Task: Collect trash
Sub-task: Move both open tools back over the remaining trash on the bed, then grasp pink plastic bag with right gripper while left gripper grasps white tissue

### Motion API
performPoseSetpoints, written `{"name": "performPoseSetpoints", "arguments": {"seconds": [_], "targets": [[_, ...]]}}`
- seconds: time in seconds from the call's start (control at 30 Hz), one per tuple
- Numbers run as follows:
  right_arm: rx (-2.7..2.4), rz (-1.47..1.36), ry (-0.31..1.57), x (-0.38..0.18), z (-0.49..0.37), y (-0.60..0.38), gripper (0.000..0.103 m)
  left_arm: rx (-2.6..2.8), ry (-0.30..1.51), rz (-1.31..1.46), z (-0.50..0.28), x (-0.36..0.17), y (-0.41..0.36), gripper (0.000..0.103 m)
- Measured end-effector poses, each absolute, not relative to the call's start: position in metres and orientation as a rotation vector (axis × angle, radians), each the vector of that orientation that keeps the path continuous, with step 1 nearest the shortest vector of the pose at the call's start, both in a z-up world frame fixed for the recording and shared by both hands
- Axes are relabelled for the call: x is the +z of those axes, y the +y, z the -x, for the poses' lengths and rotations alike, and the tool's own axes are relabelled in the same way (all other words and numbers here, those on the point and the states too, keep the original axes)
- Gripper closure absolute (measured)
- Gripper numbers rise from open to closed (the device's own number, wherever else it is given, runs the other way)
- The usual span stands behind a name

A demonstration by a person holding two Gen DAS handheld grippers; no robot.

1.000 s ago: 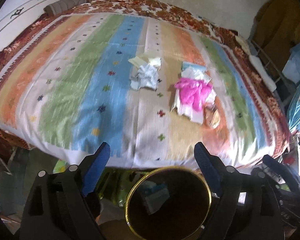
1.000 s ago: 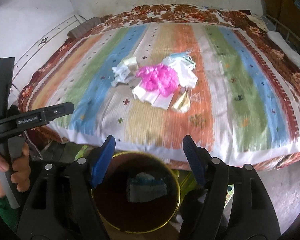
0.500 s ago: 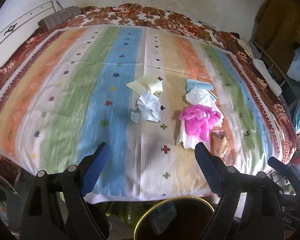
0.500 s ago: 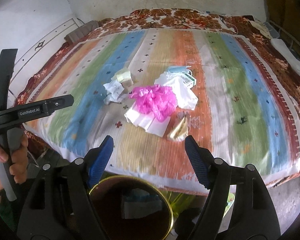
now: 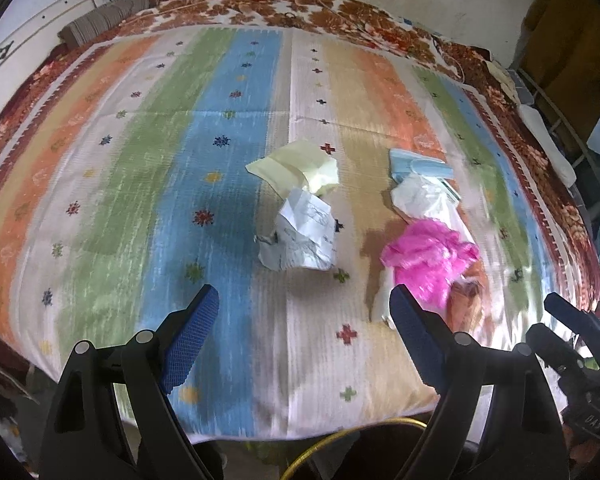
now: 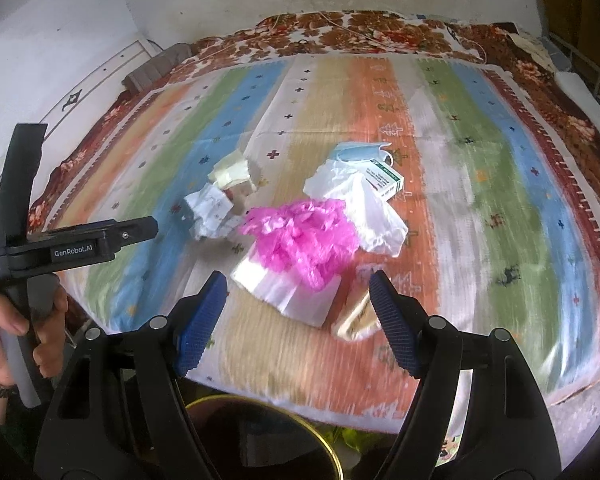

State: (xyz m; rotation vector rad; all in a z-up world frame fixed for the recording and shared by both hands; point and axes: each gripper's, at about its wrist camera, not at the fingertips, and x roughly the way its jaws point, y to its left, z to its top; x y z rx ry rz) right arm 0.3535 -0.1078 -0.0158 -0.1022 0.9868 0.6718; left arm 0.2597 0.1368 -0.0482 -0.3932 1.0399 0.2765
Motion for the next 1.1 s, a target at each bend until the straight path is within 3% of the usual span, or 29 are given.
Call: {"name": "performPoseSetpoints", "arguments": {"seconds": [0.57, 0.73, 0.83, 0.93, 0.97, 1.03, 1.1], "targets": [[0.675, 0.072, 1.066, -0.060, -0.418, -0.080, 0.033, 0.238, 1.081, 0.484, -0.313, -0.097, 0.174, 0.019], [0.690, 0.080, 1.089, -0.069, -0.429, -0.072, 0.042, 0.224, 1.099, 0.482, -0.323, -0.105, 0.173, 0.025], [0.703, 0.088, 1.107, -0.076, -0.433, -0.067, 0.049, 0.210, 1.107, 0.475, -0.327, -0.110, 0.171, 0.034], [0.736, 0.090, 1.121, -0.080, -0.434, -0.059, 0.061, 0.194, 1.121, 0.456, -0.330, -0.115, 0.166, 0.054], [0.744, 0.092, 1.123, -0.081, -0.434, -0.057, 0.070, 0.188, 1.122, 0.447, -0.331, -0.115, 0.165, 0.066], [0.754, 0.106, 1.115, -0.080, -0.431, -0.051, 0.073, 0.182, 1.120, 0.423, -0.332, -0.113, 0.161, 0.073], [0.760, 0.125, 1.104, -0.077, -0.427, -0.047, 0.083, 0.185, 1.123, 0.407, -0.333, -0.110, 0.158, 0.085]]}}
